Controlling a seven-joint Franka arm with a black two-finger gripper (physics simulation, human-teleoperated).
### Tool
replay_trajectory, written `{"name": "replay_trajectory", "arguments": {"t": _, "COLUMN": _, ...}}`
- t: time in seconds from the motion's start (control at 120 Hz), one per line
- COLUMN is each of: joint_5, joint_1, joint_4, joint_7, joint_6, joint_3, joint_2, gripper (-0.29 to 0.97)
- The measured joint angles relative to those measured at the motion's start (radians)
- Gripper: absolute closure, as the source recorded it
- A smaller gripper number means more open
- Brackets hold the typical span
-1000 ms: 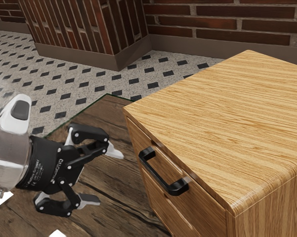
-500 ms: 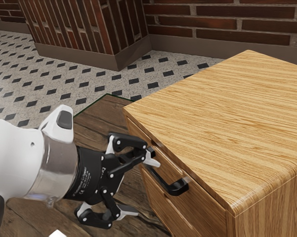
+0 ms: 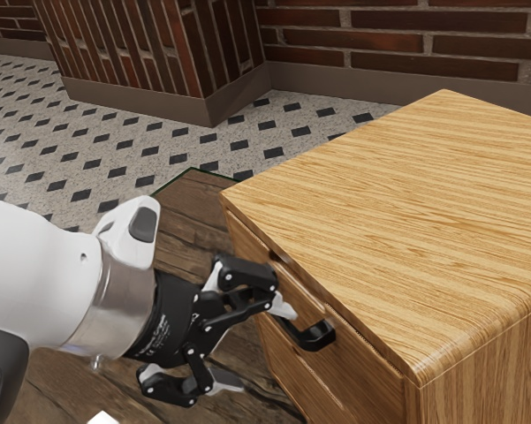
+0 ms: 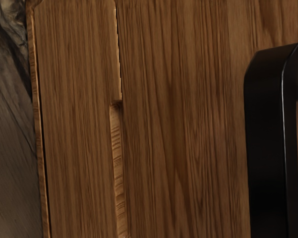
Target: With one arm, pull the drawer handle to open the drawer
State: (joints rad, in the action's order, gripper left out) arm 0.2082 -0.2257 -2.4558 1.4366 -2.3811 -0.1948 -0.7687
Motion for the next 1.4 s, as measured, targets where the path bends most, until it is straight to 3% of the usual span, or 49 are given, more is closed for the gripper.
{"name": "replay_trajectory", "arguments": {"t": 0.517, "joint_5": -0.007, "joint_1": -0.012, "joint_4": -0.025, "joint_7": -0.214, "joint_6": 0.111, "joint_3": 0.056, "joint_2": -0.087, "gripper": 0.06}}
{"name": "replay_trajectory", "arguments": {"t": 0.883, "joint_5": -0.057, "joint_1": -0.07, "joint_4": -0.08, "joint_7": -0.293, "joint_6": 0.166, "joint_3": 0.154, "joint_2": -0.194, "gripper": 0.06}}
{"name": "replay_trajectory", "arguments": {"t": 0.992, "joint_5": -0.083, "joint_1": -0.131, "joint_4": -0.082, "joint_7": -0.307, "joint_6": 0.176, "joint_3": 0.2, "joint_2": -0.202, "gripper": 0.06}}
{"name": "replay_trajectory", "arguments": {"t": 1.4, "joint_5": -0.109, "joint_1": -0.191, "joint_4": -0.111, "joint_7": -0.34, "joint_6": 0.229, "joint_3": 0.23, "joint_2": -0.263, "gripper": 0.06}}
